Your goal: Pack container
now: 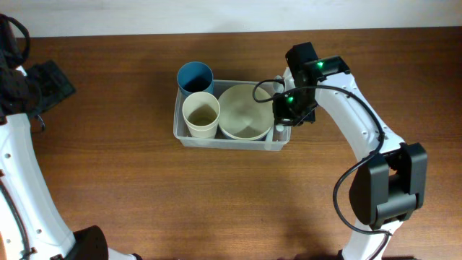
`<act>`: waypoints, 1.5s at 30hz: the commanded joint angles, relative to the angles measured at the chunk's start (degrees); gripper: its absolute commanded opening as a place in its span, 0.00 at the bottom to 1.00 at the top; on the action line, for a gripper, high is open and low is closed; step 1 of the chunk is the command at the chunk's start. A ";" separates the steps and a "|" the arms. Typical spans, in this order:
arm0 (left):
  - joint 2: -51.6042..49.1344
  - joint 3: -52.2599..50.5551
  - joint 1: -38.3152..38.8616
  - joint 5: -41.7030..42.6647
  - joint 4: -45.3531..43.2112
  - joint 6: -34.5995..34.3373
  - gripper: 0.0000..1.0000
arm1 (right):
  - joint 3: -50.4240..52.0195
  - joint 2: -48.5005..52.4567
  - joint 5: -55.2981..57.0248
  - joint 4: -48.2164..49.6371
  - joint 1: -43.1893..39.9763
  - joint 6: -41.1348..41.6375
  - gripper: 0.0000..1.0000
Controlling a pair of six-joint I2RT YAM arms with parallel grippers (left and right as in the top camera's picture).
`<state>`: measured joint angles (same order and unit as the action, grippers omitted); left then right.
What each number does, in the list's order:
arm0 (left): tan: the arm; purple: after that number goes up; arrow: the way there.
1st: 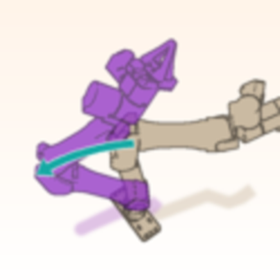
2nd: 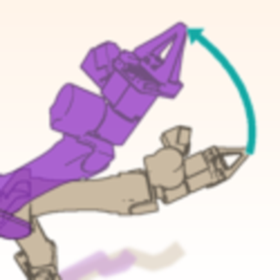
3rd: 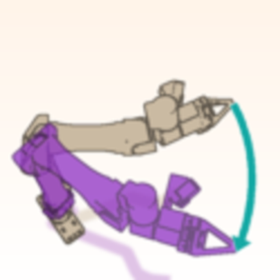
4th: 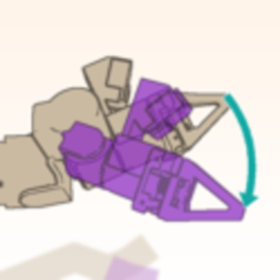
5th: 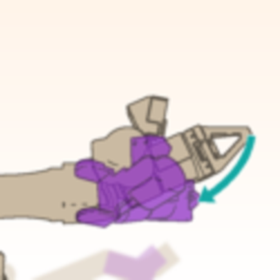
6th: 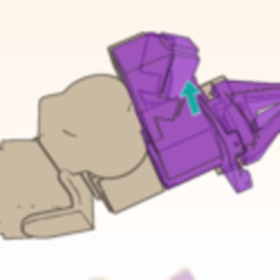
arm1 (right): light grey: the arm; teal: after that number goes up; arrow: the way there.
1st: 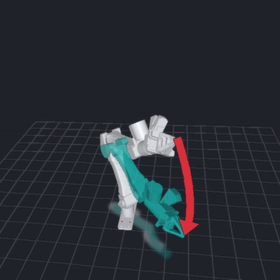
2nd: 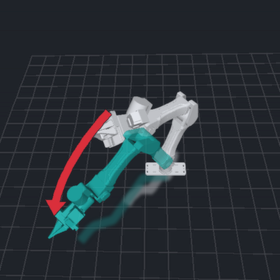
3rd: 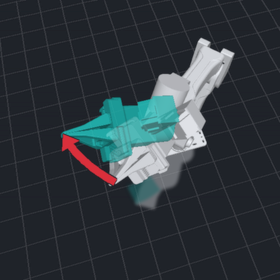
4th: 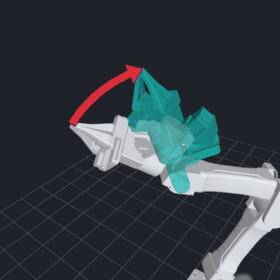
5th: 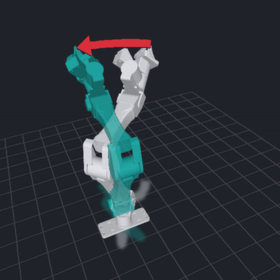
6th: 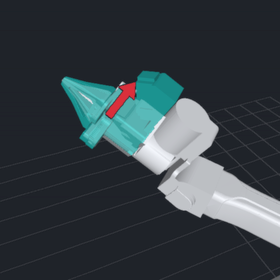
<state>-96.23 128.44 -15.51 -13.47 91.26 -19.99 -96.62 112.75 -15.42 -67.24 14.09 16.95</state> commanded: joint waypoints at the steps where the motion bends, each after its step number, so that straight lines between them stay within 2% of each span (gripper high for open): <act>1: -0.20 -0.15 -0.15 0.22 0.09 -0.59 1.00 | 0.35 -1.86 0.92 0.13 0.11 0.57 0.12; 8: -0.20 -0.15 -0.15 0.22 0.09 -0.59 1.00 | 0.35 -1.86 0.92 0.00 0.11 0.72 0.12; 10: -0.20 -0.15 -0.15 0.22 0.09 -0.59 1.00 | 0.35 -1.86 0.92 -0.04 0.11 0.72 0.26; 14: -0.20 -0.15 -0.15 0.22 0.09 -0.59 0.99 | 0.35 -1.86 0.92 -0.02 0.11 0.70 0.35; 25: -0.20 -0.15 -0.15 0.22 0.09 -0.59 1.00 | -0.13 -1.92 0.90 0.61 0.04 0.22 0.36; 29: -0.20 -0.15 -0.15 0.22 0.09 -0.59 1.00 | -3.23 -2.69 0.92 -0.90 -0.52 -0.20 0.36; 32: -0.20 -0.15 -0.15 0.22 0.09 -0.59 0.99 | -7.63 -4.15 0.96 -3.67 -2.40 -0.63 0.41; 39: -0.20 -0.15 -0.15 0.22 0.09 -0.59 1.00 | -19.52 -6.93 3.80 -15.08 -12.52 -2.25 0.63; 42: -0.20 -0.15 -0.15 0.22 0.09 -0.59 0.99 | -26.12 -7.08 8.20 -23.82 -18.78 -4.72 0.76; 45: -0.20 -0.15 -0.15 0.22 0.09 -0.59 1.00 | -28.57 -7.08 11.65 -28.35 -22.23 -4.68 0.87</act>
<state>-96.23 128.44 -15.51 -13.47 91.26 -20.01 -122.30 106.63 -9.34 -93.06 -5.17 13.32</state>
